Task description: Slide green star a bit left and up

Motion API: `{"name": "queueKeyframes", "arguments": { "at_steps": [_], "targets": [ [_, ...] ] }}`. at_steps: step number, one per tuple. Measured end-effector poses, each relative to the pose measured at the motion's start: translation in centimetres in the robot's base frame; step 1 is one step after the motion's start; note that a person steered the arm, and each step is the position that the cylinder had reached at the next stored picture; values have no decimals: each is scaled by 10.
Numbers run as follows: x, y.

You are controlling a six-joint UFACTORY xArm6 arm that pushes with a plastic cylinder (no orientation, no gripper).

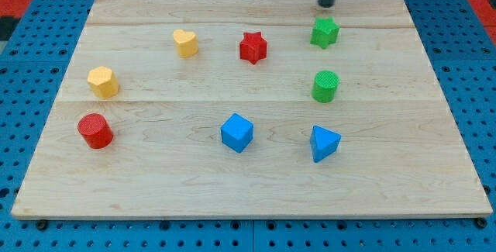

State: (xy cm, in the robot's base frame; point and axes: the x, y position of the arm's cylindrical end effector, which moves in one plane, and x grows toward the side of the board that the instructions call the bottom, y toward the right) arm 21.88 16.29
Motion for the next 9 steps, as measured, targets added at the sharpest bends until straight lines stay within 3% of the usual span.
{"name": "queueKeyframes", "arguments": {
  "at_steps": [1,4,5,8,9],
  "targets": [
    [11,30],
    [92,29],
    [95,8],
    [33,-19],
    [17,-52]
  ]
}}
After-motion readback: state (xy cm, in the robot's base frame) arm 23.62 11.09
